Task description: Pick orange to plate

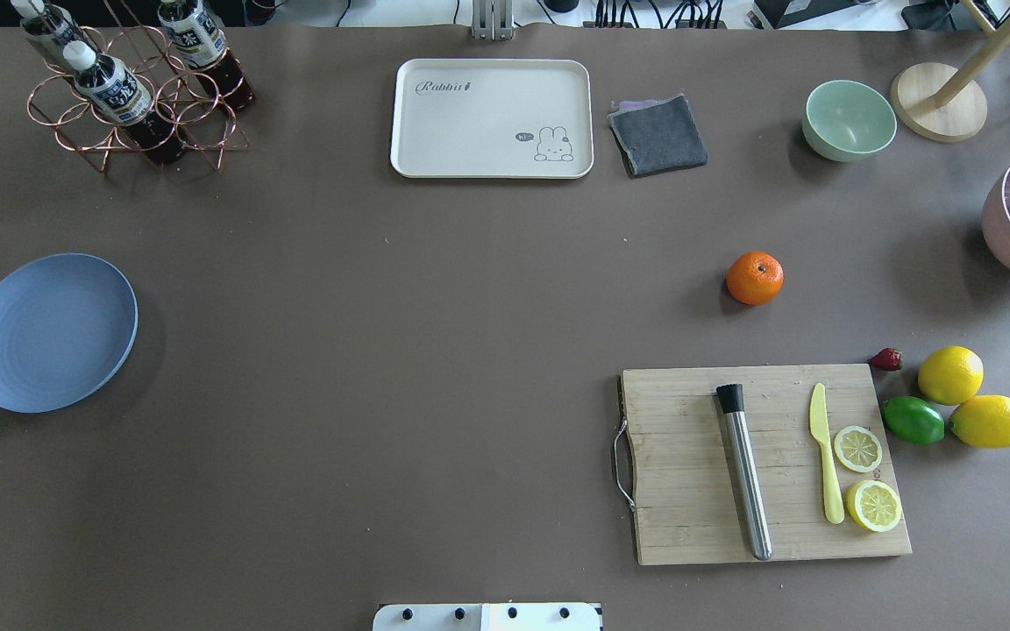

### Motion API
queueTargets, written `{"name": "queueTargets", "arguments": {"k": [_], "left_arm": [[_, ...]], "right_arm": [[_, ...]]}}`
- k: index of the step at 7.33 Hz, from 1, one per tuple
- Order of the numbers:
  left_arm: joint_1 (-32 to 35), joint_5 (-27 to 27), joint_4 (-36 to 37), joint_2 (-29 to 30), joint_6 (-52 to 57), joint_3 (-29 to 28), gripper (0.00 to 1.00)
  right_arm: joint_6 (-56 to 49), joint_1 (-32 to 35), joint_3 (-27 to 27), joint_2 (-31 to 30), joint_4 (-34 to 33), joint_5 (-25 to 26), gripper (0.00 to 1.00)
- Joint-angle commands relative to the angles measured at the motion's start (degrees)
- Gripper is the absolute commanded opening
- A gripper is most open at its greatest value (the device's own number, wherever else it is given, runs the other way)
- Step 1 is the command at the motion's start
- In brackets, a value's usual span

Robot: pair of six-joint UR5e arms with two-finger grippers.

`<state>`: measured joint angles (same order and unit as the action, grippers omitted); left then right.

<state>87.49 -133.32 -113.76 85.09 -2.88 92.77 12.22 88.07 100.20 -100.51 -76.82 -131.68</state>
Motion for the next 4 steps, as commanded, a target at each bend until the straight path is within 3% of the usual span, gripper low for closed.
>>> {"name": "queueTargets", "arguments": {"k": [1,4], "left_arm": [[0.05,-4.20,0.03,-0.98,-0.02,0.05,0.99],[-0.04,-4.93,-0.06,-1.25,-0.11,-0.48,0.99]], "right_arm": [[0.18,0.00,0.08,-0.04,-0.09,-1.20,1.00],[0.17,0.00,0.43,-0.13,0.09,-1.30,1.00]]}}
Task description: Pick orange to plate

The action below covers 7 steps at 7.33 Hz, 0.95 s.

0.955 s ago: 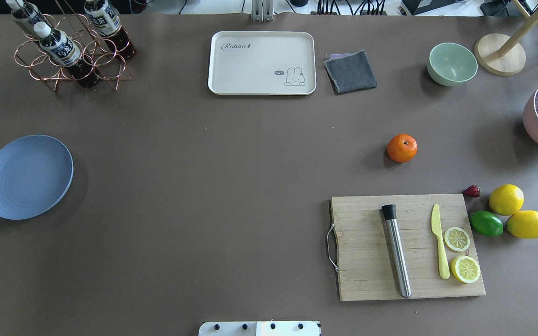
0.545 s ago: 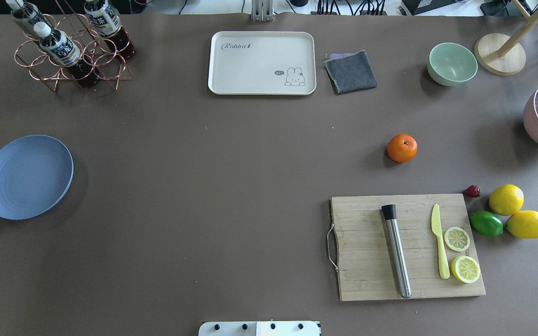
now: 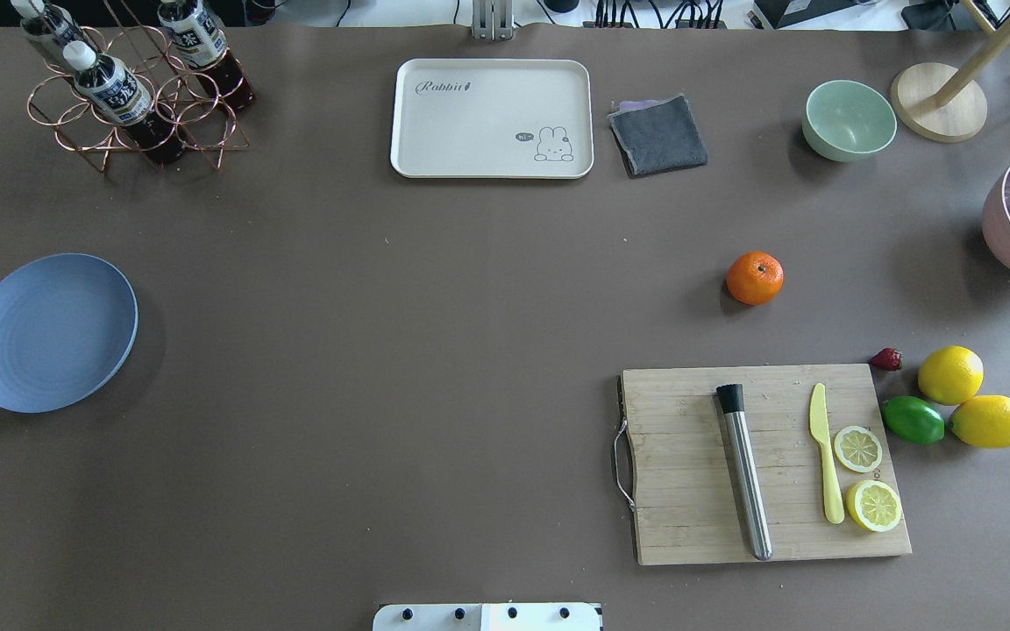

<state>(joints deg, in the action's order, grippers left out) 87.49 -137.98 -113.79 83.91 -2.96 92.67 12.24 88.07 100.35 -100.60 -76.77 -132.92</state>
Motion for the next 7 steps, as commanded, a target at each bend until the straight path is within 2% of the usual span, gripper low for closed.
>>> {"name": "queueTargets", "arguments": {"k": [1,5,7], "left_arm": [[-0.04,-0.27,-0.03,0.03,-0.03,-0.38,0.99],[-0.48,-0.18,-0.82,0.11,0.32,-0.64,0.99],[-3.28,0.25,-0.91,0.90,-0.11,-0.82,0.99]], "right_arm": [[0.16,0.00,0.20,0.05,0.04,-0.06,1.00],[0.07,0.00,0.54,0.05,0.12,-0.15,1.00],[0.42,0.00,-0.24,0.05,3.37,-0.32,1.00]]}}
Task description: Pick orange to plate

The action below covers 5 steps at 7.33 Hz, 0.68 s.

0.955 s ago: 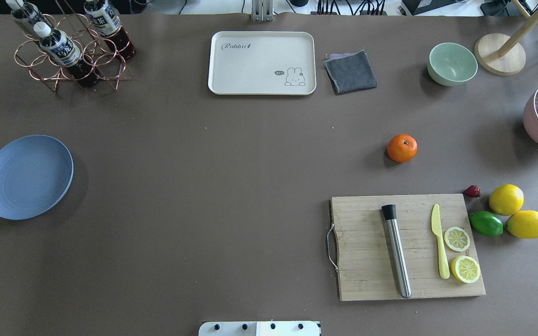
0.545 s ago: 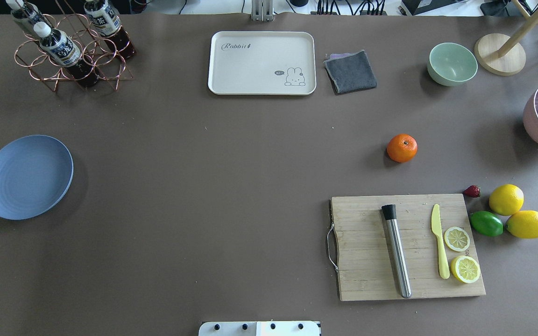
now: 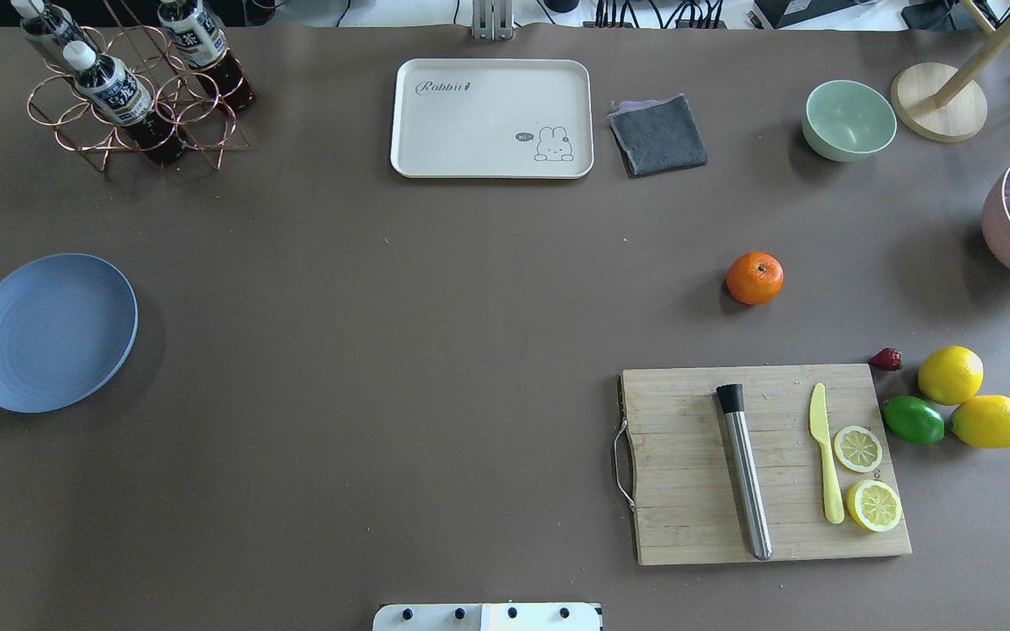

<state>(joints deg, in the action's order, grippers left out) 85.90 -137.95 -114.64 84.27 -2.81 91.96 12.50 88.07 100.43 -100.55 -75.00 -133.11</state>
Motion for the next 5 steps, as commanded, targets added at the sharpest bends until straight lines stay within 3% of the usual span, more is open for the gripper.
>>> {"name": "queueTargets", "arguments": {"k": [1,2,5], "left_arm": [[-2.05,-0.03,-0.41,0.80,-4.09,0.06,0.99],[-5.53,-0.03,-3.72,0.89,-7.44,-0.46,0.99],[-9.77,-0.12,-19.43,1.07,-14.29,-9.50,0.99]], "right_arm": [[0.07,0.00,-0.33,0.00,1.70,-1.35,1.00],[0.06,0.00,-0.33,0.00,2.05,-2.41,1.00],[0.06,0.00,-0.15,0.00,1.96,-2.77,1.00]]}}
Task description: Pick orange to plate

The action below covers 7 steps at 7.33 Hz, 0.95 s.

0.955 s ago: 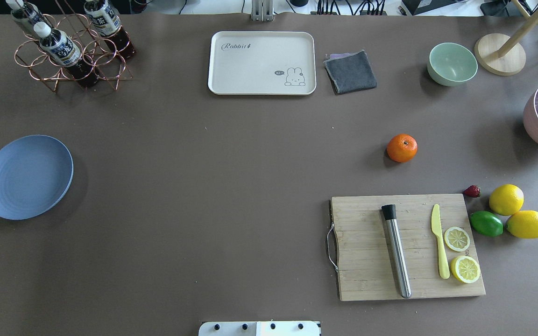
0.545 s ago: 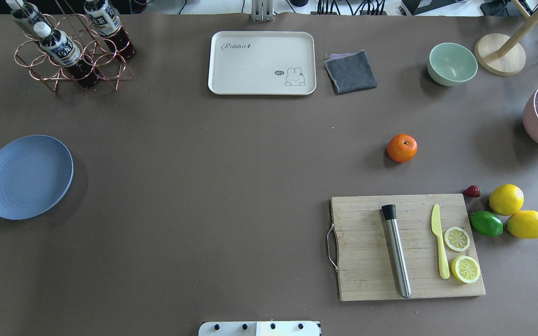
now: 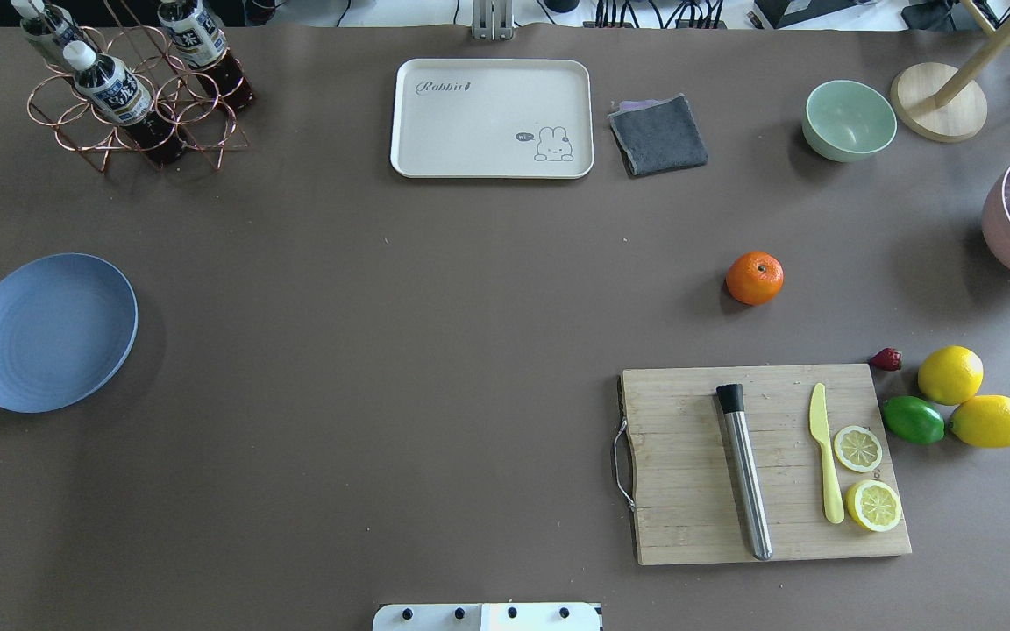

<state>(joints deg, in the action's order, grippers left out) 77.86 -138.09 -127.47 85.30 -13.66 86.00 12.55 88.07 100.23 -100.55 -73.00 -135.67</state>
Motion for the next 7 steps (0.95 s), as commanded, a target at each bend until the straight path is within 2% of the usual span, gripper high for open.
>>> {"name": "queueTargets", "arguments": {"k": [1,2,4,7], "left_arm": [[-3.49,0.02,-10.04,0.04,-5.48,-5.13,0.99],[-5.68,-0.07,-11.64,-0.05,-7.07,-5.58,0.99],[-9.64,-0.07,-11.74,0.04,-8.14,-5.49,0.99],[-11.77,-0.07,-11.74,0.13,-8.14,-6.72,0.99]], "right_arm": [[0.02,0.00,-0.03,0.00,-0.04,-2.12,1.00],[0.11,0.00,-0.04,0.00,0.05,-4.23,1.00],[0.11,0.00,-0.04,0.00,0.14,-4.25,1.00],[0.11,0.00,-0.04,0.09,0.05,-4.34,1.00]]}}
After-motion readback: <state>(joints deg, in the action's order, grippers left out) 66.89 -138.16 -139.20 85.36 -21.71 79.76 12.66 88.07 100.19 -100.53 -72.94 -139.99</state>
